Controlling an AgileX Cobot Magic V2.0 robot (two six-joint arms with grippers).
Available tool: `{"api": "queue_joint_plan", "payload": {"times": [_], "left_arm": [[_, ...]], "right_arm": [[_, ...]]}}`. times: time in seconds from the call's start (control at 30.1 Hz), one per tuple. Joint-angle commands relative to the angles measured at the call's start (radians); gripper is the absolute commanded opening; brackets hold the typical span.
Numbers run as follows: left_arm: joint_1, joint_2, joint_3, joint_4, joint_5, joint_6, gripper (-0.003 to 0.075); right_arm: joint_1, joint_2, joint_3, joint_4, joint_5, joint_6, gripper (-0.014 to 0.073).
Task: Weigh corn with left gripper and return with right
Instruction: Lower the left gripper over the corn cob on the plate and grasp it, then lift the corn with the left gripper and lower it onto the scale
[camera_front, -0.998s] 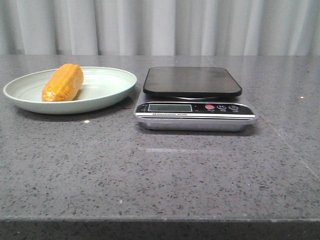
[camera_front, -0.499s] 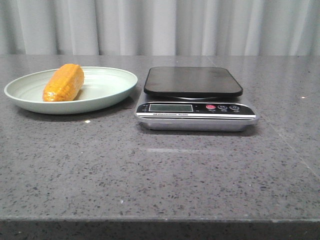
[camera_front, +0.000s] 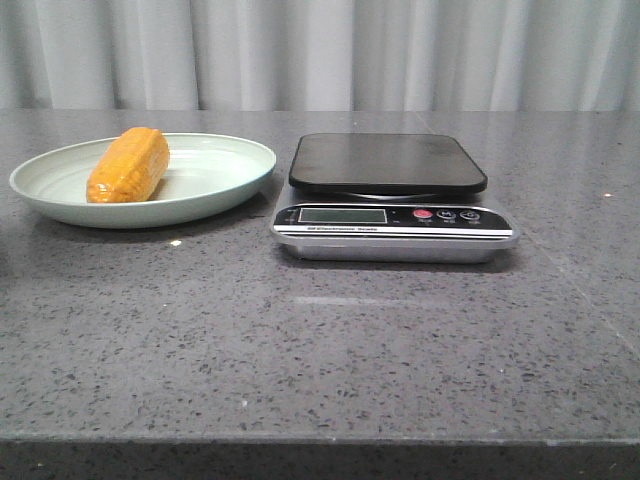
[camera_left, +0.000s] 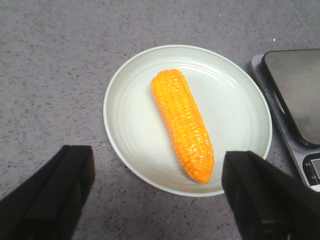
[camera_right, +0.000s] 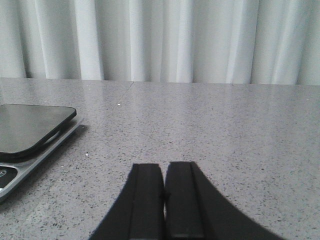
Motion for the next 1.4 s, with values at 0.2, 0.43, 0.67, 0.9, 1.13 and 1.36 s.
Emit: {"api": "queue_joint_plan", "payload": {"times": [0.2, 0.43, 0.67, 0.9, 1.13, 1.36], "left_arm": [[-0.061, 0.263, -0.243, 0.018, -0.042, -0.083, 0.0586], [-0.088, 0.456, -0.375, 0.067, 0.036, -0.148, 0.0586], [-0.091, 0.596, -0.467, 0.073, 0.13, -0.191, 0.0586], [-0.091, 0.655, -0.482, 0.107, 0.162, -0.253, 0.0547], [-0.091, 0.659, -0.496, 0.111, 0.167, -0.253, 0.0234], [-0.133, 0.659, -0.589, 0.117, 0.221, -0.249, 0.0127]], "right_arm": [[-0.003, -0.016, -0.007, 0.002, -0.078, -0.01, 0.0171], [-0.003, -0.016, -0.007, 0.002, -0.078, -0.01, 0.0171], [-0.003, -0.016, -0.007, 0.002, -0.078, -0.01, 0.0171], [-0.003, -0.016, -0.007, 0.002, -0.078, -0.01, 0.0171], [-0.003, -0.016, -0.007, 0.002, -0.078, -0.01, 0.0171], [-0.003, -0.016, -0.007, 0.002, -0.078, -0.01, 0.0171]]}}
